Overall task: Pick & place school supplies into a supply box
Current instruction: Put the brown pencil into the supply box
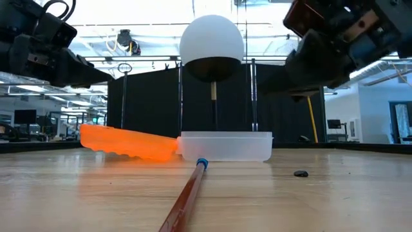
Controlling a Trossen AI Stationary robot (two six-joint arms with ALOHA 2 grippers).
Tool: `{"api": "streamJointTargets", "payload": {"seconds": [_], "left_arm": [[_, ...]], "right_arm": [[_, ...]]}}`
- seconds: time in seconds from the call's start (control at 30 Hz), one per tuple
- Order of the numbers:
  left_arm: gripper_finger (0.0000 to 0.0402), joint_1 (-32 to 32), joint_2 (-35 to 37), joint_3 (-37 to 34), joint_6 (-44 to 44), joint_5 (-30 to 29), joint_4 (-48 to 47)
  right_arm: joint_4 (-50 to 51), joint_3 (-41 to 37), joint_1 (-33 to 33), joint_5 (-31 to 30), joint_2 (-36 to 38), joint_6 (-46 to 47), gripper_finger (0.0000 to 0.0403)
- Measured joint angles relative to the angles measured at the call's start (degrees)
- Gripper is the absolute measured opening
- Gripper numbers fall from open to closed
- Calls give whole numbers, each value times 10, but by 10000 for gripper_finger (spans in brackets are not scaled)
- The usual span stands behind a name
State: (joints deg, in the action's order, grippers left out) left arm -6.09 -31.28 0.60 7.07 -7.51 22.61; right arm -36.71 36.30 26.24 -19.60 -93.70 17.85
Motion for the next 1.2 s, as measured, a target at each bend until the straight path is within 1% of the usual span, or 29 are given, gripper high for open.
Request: {"api": "streamJointTargets", "payload": {"seconds": [0.1, 0.23, 0.4, 0.47, 0.6, 0.7, 0.8, 0.9, 0.97, 1.1, 1.13, 1.2], "left_arm": [[8, 0, -2, 0, -3, 7, -1], [8, 0, -2, 0, -40, 41, 2], [8, 0, -2, 0, -99, 42, -9], [8, 0, -2, 0, -125, 42, -17], [8, 0, -3, 0, -135, 44, -59], [8, 0, -6, 0, -151, 44, -94], [8, 0, -6, 0, -212, 43, -106], [8, 0, -6, 0, -262, 31, -106], [8, 0, -6, 0, -283, 4, -103], [8, 0, -6, 0, -346, -68, -102], [8, 0, -6, 0, -363, -78, -103], [8, -4, -11, 0, -386, -80, -101]], "right_arm": [[-31, -21, 1, -1, 7, -7, 1], [-46, -49, 10, -9, 16, -41, 1], [-86, -83, 33, -103, 35, -78, 1], [-122, -94, 45, -124, 37, -98, 0], [-183, -122, 61, -102, 37, -148, 0], [-212, -145, 71, -104, 53, -177, 0], [-218, -182, 73, -101, 91, -193, 0], [-219, -230, 73, -68, 147, -195, 0], [-225, -264, 73, -57, 186, -195, 0], [-260, -345, 72, -58, 263, -189, 0], [-274, -354, 69, -63, 282, -186, 0], [-233, -351, 68, -71, 319, -195, 0]]}}
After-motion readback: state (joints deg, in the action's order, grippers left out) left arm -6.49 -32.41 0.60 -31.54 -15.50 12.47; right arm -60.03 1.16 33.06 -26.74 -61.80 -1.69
